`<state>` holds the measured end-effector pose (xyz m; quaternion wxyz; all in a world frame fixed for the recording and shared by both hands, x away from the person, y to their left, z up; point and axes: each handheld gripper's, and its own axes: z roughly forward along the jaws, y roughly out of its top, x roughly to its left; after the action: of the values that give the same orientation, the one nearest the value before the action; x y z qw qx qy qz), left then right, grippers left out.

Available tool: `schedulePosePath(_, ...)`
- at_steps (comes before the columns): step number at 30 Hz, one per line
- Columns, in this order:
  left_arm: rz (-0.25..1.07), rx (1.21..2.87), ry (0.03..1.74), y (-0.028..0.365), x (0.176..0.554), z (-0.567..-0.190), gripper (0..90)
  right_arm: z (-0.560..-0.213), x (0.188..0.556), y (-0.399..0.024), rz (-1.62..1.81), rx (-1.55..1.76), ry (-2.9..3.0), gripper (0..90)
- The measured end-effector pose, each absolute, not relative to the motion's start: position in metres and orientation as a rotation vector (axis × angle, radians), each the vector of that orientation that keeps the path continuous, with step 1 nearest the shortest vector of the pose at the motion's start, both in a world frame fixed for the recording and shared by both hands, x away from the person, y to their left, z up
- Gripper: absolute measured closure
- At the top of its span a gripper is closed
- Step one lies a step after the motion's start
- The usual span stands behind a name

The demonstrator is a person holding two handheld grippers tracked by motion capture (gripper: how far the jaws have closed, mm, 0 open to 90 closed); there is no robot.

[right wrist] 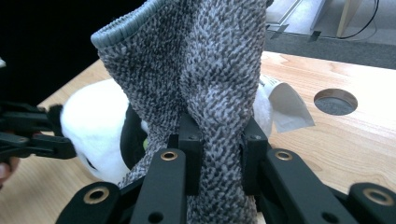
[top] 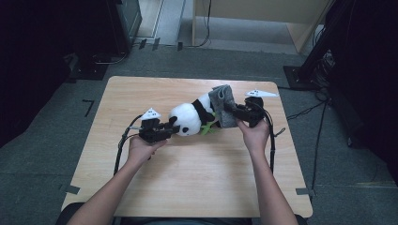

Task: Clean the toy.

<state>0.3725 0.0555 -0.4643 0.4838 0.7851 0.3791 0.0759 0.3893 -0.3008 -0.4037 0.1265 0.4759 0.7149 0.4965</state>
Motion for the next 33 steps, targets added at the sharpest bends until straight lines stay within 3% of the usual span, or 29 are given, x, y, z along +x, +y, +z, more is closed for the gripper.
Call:
schedulePosePath(4,0.287,1.951,0.838,0.057,0.370,-0.460,44.6,-0.403,0.394,-0.303,1.446,1.394,2.094,77.5)
schedulePosePath(9,0.193,1.941,0.819,0.064,0.382,-0.443,35.3,-0.403,0.400,-0.301,1.426,1.387,2.114,77.8)
schedulePosePath(13,0.169,1.959,0.787,0.067,0.395,-0.437,29.5,-0.405,0.405,-0.300,1.430,1.386,2.116,78.0)
schedulePosePath(19,0.144,2.013,0.715,0.060,0.416,-0.438,28.5,-0.410,0.410,-0.301,1.449,1.397,2.122,78.1)
schedulePosePath(24,0.179,2.081,0.689,0.051,0.428,-0.439,18.4,-0.414,0.415,-0.300,1.485,1.382,2.098,77.7)
schedulePosePath(30,0.242,2.127,0.692,0.043,0.439,-0.447,19.5,-0.419,0.419,-0.295,1.536,1.385,2.066,77.5)
schedulePosePath(33,0.245,2.114,0.714,0.045,0.441,-0.448,33.5,-0.417,0.418,-0.297,1.539,1.393,2.053,76.6)
